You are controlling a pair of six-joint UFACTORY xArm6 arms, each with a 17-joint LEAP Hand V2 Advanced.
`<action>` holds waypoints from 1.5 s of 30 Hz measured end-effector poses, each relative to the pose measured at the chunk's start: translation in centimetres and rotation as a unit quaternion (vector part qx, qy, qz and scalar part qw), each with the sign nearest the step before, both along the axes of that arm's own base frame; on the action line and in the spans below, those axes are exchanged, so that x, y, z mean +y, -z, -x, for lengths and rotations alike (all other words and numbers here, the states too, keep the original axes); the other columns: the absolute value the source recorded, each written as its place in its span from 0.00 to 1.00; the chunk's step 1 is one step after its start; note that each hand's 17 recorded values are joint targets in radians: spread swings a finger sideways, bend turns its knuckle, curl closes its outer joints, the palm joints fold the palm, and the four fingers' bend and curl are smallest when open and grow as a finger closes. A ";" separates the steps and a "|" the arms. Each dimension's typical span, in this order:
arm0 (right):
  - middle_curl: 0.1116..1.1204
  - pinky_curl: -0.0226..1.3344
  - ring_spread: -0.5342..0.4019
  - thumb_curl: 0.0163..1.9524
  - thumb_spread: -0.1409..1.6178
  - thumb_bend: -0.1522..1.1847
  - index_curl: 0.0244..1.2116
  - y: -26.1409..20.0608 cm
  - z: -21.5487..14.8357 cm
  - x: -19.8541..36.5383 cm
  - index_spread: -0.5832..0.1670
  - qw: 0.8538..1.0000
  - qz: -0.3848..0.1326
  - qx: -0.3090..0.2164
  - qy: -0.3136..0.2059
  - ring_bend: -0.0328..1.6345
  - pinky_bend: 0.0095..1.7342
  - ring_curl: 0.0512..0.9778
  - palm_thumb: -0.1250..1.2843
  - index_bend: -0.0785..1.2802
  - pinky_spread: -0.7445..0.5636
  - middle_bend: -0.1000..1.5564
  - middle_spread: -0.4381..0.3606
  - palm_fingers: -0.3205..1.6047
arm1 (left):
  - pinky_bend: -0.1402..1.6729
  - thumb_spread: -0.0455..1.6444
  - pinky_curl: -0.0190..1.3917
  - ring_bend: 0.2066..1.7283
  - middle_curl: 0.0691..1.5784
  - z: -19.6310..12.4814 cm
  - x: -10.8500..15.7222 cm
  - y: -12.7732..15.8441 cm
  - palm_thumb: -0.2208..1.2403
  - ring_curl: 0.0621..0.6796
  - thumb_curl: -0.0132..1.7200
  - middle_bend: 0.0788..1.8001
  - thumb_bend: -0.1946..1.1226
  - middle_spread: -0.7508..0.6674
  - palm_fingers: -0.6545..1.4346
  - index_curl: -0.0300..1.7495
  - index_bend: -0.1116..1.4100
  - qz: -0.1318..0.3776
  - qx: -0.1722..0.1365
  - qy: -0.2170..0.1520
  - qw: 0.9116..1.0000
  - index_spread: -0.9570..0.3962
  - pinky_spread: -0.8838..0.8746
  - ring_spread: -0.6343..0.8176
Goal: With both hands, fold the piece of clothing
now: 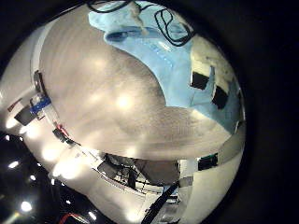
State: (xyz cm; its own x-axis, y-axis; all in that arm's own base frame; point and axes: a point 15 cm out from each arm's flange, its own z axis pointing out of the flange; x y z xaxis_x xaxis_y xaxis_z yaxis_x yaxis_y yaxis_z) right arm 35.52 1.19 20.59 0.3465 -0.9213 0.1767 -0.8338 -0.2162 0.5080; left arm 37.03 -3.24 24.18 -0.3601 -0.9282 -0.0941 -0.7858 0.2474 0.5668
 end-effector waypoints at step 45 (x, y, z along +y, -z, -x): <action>0.75 0.32 0.27 0.26 0.62 0.12 0.60 2.5 -2.6 0.0 0.18 0.999 0.033 -0.034 -0.016 0.72 0.73 0.59 0.75 0.59 0.28 0.60 0.18 0.78 | 0.48 0.68 0.49 0.64 0.53 -1.3 -0.3 -3.1 0.69 0.70 0.32 0.52 0.14 0.14 0.83 0.77 0.22 0.017 -0.008 0.002 1.000 0.15 0.07 0.09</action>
